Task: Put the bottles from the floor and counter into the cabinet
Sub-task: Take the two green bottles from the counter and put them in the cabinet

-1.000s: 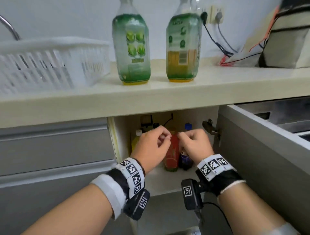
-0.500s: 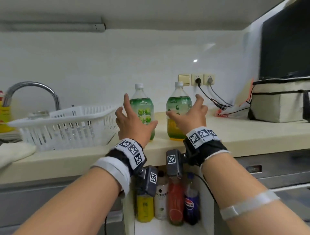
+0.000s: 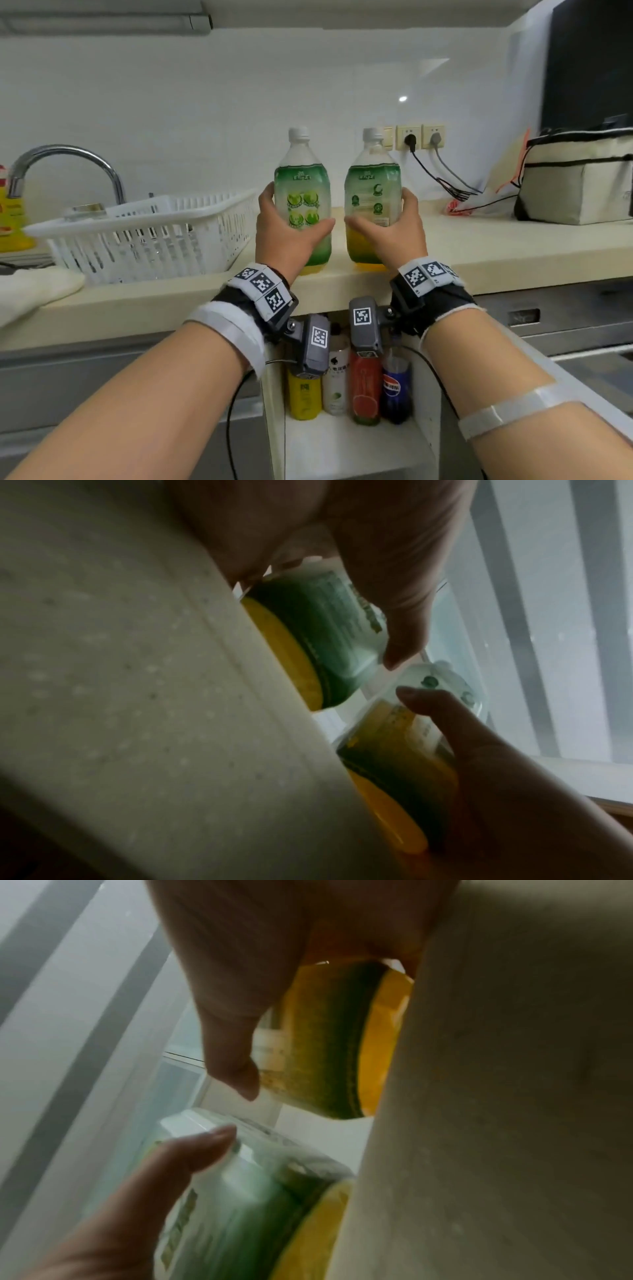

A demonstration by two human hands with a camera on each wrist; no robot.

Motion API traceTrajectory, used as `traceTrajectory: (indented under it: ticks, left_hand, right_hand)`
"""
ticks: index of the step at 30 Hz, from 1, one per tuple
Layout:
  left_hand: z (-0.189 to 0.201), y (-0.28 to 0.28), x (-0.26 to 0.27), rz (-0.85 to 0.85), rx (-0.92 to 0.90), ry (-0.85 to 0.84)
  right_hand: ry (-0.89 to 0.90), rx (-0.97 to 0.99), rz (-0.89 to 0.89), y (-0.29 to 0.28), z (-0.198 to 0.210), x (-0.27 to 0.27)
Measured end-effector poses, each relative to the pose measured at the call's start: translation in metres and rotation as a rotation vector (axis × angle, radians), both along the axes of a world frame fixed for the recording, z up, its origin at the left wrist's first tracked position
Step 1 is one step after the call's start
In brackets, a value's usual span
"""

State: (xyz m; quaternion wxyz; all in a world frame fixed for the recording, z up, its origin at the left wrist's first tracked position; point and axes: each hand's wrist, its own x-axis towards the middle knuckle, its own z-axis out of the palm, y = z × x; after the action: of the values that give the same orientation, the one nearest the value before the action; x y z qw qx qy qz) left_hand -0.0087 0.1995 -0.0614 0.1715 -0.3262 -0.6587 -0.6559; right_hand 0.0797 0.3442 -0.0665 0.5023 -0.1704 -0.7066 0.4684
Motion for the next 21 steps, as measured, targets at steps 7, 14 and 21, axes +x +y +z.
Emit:
traceTrajectory:
  ticks: [7, 14, 21]
  left_hand:
    - [-0.047, -0.035, 0.062, -0.062, 0.099, 0.204]
    - [-0.120, -0.062, 0.085, -0.146, -0.077, 0.091]
    - [-0.212, -0.062, 0.078, -0.158, -0.175, -0.158]
  right_hand:
    - [0.393, -0.018, 0.182, -0.055, -0.056, 0.060]
    - [0.346, -0.057, 0.194, -0.069, -0.132, 0.086]
    - [0.180, -0.036, 0.233, -0.059, -0.204, 0.076]
